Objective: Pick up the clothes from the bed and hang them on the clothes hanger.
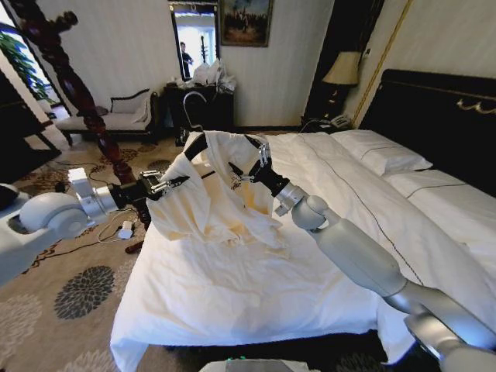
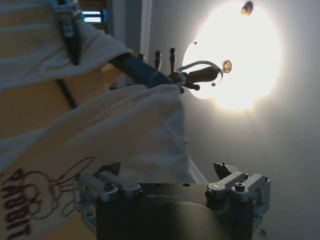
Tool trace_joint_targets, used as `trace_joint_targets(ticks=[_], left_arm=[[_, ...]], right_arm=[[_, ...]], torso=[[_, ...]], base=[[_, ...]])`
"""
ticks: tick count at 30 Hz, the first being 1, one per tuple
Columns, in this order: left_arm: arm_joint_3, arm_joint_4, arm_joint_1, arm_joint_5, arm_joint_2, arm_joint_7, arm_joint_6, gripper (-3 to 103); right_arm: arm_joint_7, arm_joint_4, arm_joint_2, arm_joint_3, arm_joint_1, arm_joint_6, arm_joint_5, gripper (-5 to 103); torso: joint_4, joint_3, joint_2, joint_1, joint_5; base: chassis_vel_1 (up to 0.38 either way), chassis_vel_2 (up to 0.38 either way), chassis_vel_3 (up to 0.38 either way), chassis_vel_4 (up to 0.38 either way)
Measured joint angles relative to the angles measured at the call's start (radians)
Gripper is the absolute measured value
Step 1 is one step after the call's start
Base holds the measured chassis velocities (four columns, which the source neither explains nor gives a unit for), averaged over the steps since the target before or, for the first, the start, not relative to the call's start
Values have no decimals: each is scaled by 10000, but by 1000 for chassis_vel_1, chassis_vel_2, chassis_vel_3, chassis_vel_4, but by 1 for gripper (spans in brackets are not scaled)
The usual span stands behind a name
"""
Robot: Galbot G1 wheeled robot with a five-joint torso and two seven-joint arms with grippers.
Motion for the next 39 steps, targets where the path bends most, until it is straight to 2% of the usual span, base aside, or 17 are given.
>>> trace_joint_targets(ticks=[4,7,8,10,12,13,14,16,17,18,21,22,24,26,29,37,39], left_arm=[[-1,19,44,-3,-16,-86,-1,19],[-66,14,65,-60,-109,-676,42,19],[-66,14,65,-60,-109,-676,42,19],[-150,-61,98,-269,-179,-1371,210,19],[-187,-75,113,-360,-237,-1707,255,19],[-187,-75,113,-360,-237,-1707,255,19],[-230,-79,133,-501,-313,-2033,289,19],[-319,-78,178,-710,-410,-2356,323,19],[-319,-78,178,-710,-410,-2356,323,19],[-363,-76,188,-763,-459,-2489,323,19],[-425,-80,196,-881,-508,-2746,284,19],[-425,-80,196,-881,-508,-2746,284,19],[-494,-98,196,-954,-533,-2965,200,19],[-515,-103,197,-957,-543,-3020,174,19],[-932,-125,403,-1005,-680,-3417,111,19],[-1224,-111,277,-1114,-683,-4043,334,19],[-1234,-93,209,-1059,-530,-4317,608,19]], right_arm=[[35,87,-107,136,-87,-124,246,100],[13,253,-373,404,-370,-346,883,100],[13,253,-373,404,-370,-346,883,100],[46,561,-665,649,-815,-803,1976,100],[118,744,-856,809,-1097,-1071,2766,100],[118,744,-856,809,-1097,-1071,2766,100],[314,1055,-1134,1069,-1551,-1551,3880,100],[585,1459,-1423,1566,-2270,-2187,5053,100],[585,1459,-1423,1566,-2270,-2187,5053,100],[811,1734,-1578,1987,-2880,-2578,5810,100],[1204,2253,-1797,2858,-4198,-3189,7166,100],[1204,2253,-1797,2858,-4198,-3189,7166,100],[1541,2723,-1911,3590,-5317,-3628,8358,100],[1636,2814,-1913,3734,-5535,-3699,8567,100],[1994,3174,-1669,4382,-6628,-3864,8963,100],[2058,3558,-1058,5844,-8929,-3832,8482,100],[2023,3700,-832,6546,-9777,-3733,8171,100]], torso=[[1,0,0,0,0],[1,0,1,1,0],[1,0,1,1,0],[-1,1,1,0,1],[-1,0,0,0,2],[-1,0,0,0,2],[0,0,0,0,1],[-2,0,1,0,0],[-2,0,1,0,0],[-2,0,0,0,-1],[-2,0,0,0,2],[-2,0,0,0,2],[-3,-1,1,0,1],[-3,-1,1,-1,1],[3,-1,1,-1,0],[-3,0,2,-1,0],[-3,-1,3,-2,1]], base=[[0,0,0,0],[0,0,0,0],[0,0,0,0],[0,0,0,0],[0,0,0,0],[0,0,0,0],[0,0,0,0],[0,0,0,0],[0,0,0,0],[0,0,0,0],[0,0,0,0],[0,0,0,0],[0,0,0,0],[0,0,0,0],[0,0,0,0],[0,0,0,0],[0,0,0,0]])
